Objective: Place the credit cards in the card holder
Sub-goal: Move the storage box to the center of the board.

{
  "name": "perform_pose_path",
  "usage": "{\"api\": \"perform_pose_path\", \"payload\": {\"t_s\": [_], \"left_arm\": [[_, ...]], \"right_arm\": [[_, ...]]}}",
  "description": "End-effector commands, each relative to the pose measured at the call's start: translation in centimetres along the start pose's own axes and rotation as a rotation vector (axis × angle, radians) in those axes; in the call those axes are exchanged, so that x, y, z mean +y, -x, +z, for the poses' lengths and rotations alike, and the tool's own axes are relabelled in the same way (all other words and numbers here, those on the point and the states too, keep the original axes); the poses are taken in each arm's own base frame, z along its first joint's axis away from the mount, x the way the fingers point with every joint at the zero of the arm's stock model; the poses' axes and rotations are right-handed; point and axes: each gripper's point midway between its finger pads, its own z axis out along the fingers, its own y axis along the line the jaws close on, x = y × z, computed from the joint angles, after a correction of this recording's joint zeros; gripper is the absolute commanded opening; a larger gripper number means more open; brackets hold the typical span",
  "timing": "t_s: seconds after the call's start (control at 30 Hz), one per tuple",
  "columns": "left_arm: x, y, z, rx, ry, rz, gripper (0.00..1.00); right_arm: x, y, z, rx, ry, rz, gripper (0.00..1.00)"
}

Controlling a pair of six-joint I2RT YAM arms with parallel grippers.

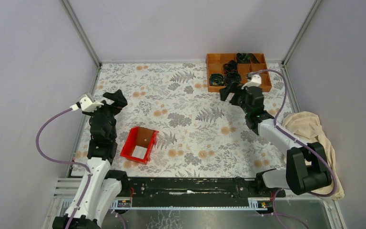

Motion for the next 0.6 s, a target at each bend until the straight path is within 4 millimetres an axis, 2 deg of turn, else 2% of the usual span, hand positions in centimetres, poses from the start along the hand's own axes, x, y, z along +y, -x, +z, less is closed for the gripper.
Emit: {"api": "perform_pose_path", "payload": {"t_s": [0.0, 0.13, 0.33, 0.47, 0.57], "left_arm": [[3.0, -1.9, -1.7, 0.139, 0.176, -0.017, 1.00], [4.3, -2.3, -2.5, 0.186, 0.257, 0.008, 1.00], [5.3, -3.4, -3.2, 0.217, 0.299, -0.010, 1.00], [5.6, -3.5, -3.1, 0.225, 0.323, -0.004, 1.00], [6.0, -4.0, -3.0, 0.234, 0.340, 0.000, 1.00]], "right_arm": [[5.5, 1.9, -1.1, -0.051, 0.039, -0.149, 1.00], [9.3, -0.2, -1.5, -0.009, 0.090, -0.230, 0.99], [15.1, -4.3, -1.9, 0.055, 0.237, -0.314, 1.00], [18.2, -7.8, -2.0, 0.118, 0.315, -0.367, 1.00], [20.4, -11.1, -2.1, 0.165, 0.345, -0.396, 0.99]]}}
